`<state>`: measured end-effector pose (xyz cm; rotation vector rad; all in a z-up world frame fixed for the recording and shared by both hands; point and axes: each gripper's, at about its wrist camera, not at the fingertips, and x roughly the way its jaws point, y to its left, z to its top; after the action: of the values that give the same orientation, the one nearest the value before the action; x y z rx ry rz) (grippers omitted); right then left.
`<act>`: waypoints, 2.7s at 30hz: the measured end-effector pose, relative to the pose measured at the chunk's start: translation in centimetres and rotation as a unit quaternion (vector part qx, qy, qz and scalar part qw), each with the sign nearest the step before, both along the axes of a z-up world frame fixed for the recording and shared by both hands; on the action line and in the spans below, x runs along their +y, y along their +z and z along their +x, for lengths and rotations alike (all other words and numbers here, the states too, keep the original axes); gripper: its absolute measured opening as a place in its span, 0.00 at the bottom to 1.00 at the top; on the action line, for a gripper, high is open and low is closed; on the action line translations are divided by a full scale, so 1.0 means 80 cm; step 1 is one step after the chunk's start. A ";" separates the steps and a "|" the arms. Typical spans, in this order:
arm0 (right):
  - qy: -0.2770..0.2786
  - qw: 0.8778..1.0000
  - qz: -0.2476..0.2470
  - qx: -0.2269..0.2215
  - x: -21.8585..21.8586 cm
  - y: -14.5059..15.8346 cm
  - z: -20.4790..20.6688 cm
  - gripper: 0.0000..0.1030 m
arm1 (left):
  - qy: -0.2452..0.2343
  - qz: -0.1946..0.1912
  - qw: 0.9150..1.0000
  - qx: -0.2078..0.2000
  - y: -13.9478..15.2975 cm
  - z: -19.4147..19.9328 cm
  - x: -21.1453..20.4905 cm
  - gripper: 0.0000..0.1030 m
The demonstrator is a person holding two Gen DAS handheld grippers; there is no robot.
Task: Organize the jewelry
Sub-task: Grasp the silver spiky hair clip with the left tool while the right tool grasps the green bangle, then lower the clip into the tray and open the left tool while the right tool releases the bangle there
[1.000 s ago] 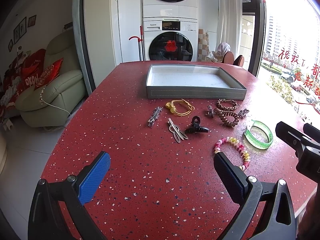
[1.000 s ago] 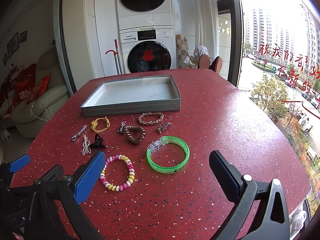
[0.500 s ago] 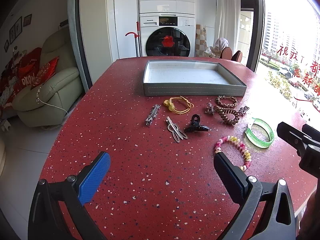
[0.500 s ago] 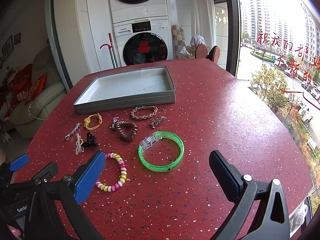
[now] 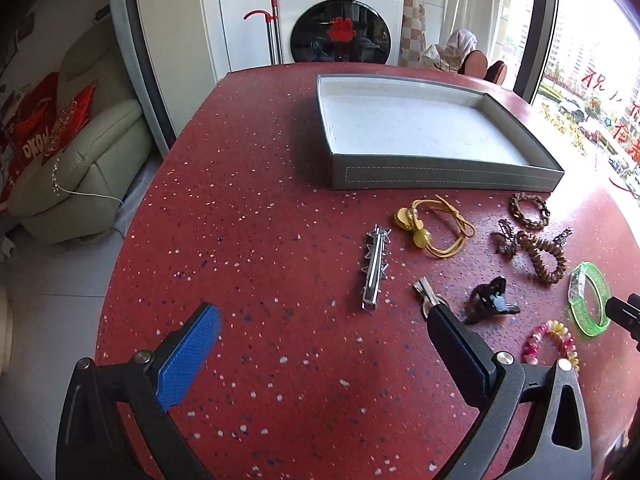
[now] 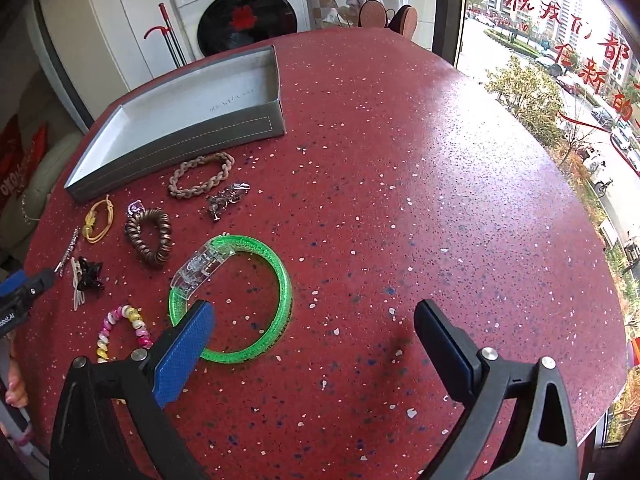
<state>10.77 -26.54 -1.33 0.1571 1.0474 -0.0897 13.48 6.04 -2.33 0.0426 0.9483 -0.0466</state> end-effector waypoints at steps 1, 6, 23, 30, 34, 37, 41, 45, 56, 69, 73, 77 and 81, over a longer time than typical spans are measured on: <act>0.002 1.000 -0.002 0.004 0.001 -0.002 0.002 0.93 | -0.003 0.002 1.000 0.005 -0.004 0.007 0.000 1.00; 0.026 0.999 -0.044 0.011 0.018 -0.007 0.008 0.72 | -0.018 -0.001 0.999 0.030 -0.021 0.028 -0.010 1.00; 0.054 0.999 -0.007 0.001 0.029 0.015 0.002 0.07 | -0.084 -0.024 0.996 0.029 -0.006 0.030 -0.030 0.31; 0.068 0.997 0.029 -0.031 0.028 0.064 0.036 0.07 | -0.086 -0.055 0.995 0.009 0.036 0.036 -0.021 0.30; 0.079 0.995 0.033 -0.043 0.042 0.083 0.082 0.07 | -0.092 -0.069 0.993 -0.001 0.065 0.058 -0.027 0.30; 0.082 0.995 0.048 -0.040 0.055 0.087 0.129 0.07 | -0.092 -0.056 0.994 -0.019 0.082 0.090 -0.037 0.30; 0.079 0.995 0.054 -0.032 0.068 0.083 0.184 0.07 | -0.082 -0.033 0.996 -0.031 0.090 0.138 -0.054 0.30; 0.078 0.996 0.038 -0.029 0.074 0.074 0.234 0.07 | -0.077 -0.032 0.996 -0.032 0.087 0.187 -0.069 0.30; 0.062 0.998 0.010 -0.006 0.079 0.023 0.310 0.07 | -0.065 -0.007 0.998 0.009 0.026 0.282 -0.101 0.30; 0.068 0.998 0.008 0.007 0.081 0.001 0.308 0.30 | -0.061 0.047 0.997 0.010 -0.007 0.282 -0.114 0.30; 0.066 0.997 0.028 -0.011 0.078 0.016 0.300 0.49 | -0.058 0.042 0.997 0.012 -0.002 0.279 -0.112 0.30; 0.056 0.997 0.049 -0.038 0.071 0.041 0.282 0.52 | -0.048 0.029 0.998 0.001 0.011 0.275 -0.107 0.30; 0.052 0.995 0.064 -0.060 0.069 0.062 0.255 0.56 | -0.048 0.018 0.998 -0.021 0.026 0.266 -0.103 0.30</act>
<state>31.20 -20.99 3.62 0.2221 0.9398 0.0804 34.78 -2.24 -0.23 0.1225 0.9048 -0.1165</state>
